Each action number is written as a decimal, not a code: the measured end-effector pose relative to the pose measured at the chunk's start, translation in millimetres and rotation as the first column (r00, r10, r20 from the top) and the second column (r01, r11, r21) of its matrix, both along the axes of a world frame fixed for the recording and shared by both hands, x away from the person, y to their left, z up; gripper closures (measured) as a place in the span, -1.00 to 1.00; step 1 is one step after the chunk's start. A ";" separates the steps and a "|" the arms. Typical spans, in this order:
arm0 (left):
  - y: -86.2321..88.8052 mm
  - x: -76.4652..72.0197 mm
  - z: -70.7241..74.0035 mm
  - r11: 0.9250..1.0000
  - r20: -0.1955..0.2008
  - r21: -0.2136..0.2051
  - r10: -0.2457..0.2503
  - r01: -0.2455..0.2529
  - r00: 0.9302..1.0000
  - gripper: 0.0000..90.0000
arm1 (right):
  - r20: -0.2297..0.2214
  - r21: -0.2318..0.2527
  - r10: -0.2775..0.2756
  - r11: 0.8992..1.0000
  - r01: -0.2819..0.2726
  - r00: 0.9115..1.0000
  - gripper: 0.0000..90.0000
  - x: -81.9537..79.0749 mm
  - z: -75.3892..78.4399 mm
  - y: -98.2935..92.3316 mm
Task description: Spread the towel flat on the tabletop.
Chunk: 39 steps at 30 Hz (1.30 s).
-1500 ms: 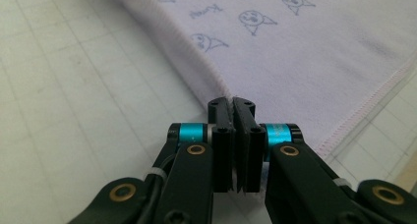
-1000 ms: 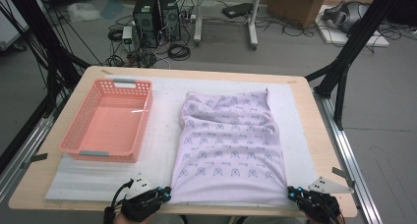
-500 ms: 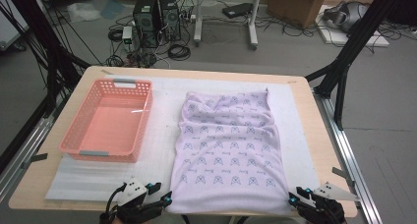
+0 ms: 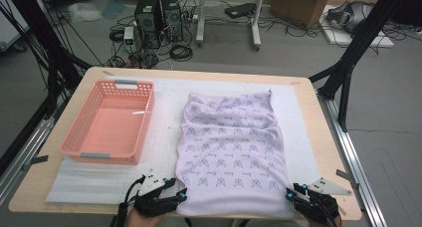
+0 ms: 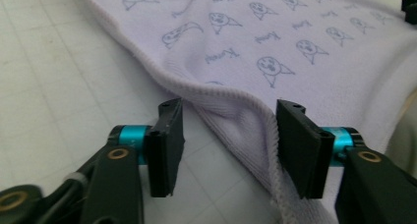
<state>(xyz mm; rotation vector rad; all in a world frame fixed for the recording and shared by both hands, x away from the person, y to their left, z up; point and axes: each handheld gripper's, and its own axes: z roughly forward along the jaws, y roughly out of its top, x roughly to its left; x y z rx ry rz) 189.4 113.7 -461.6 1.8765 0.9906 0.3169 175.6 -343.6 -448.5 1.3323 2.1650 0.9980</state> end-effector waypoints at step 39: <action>10.7 -18.8 2.0 0.999 -0.027 -0.001 0.044 -0.044 0.999 0.92 | -0.036 0.063 0.049 0.997 -0.047 0.998 0.95 -16.2 1.4 -7.3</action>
